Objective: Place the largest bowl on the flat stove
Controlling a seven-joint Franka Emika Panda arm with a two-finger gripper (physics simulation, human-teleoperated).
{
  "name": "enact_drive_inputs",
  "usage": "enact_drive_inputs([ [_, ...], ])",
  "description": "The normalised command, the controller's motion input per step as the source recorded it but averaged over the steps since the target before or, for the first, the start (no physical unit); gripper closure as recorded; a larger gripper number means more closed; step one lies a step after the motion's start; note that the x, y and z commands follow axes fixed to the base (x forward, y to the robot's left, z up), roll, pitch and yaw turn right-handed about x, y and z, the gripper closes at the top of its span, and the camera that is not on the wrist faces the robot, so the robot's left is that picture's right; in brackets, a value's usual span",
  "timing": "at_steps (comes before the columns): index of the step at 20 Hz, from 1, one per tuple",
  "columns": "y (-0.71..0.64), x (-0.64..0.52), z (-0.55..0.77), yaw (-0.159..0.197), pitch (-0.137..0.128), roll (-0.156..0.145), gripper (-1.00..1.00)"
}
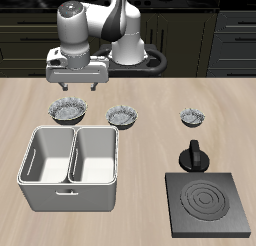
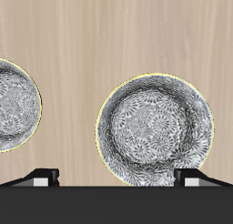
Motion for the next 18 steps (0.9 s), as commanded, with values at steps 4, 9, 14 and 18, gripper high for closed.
enact_drive_inputs([
  [4, 0.05, -0.03, -0.33, -0.003, 0.020, 0.001, -1.00],
  [9, -0.04, -0.01, -0.20, -0.021, -0.002, -0.011, -1.00],
  [14, -0.03, -0.01, -0.26, 0.003, 0.013, -0.009, -1.00],
  [18, 0.00, -0.01, -0.18, -0.006, 0.013, -0.006, -1.00],
])
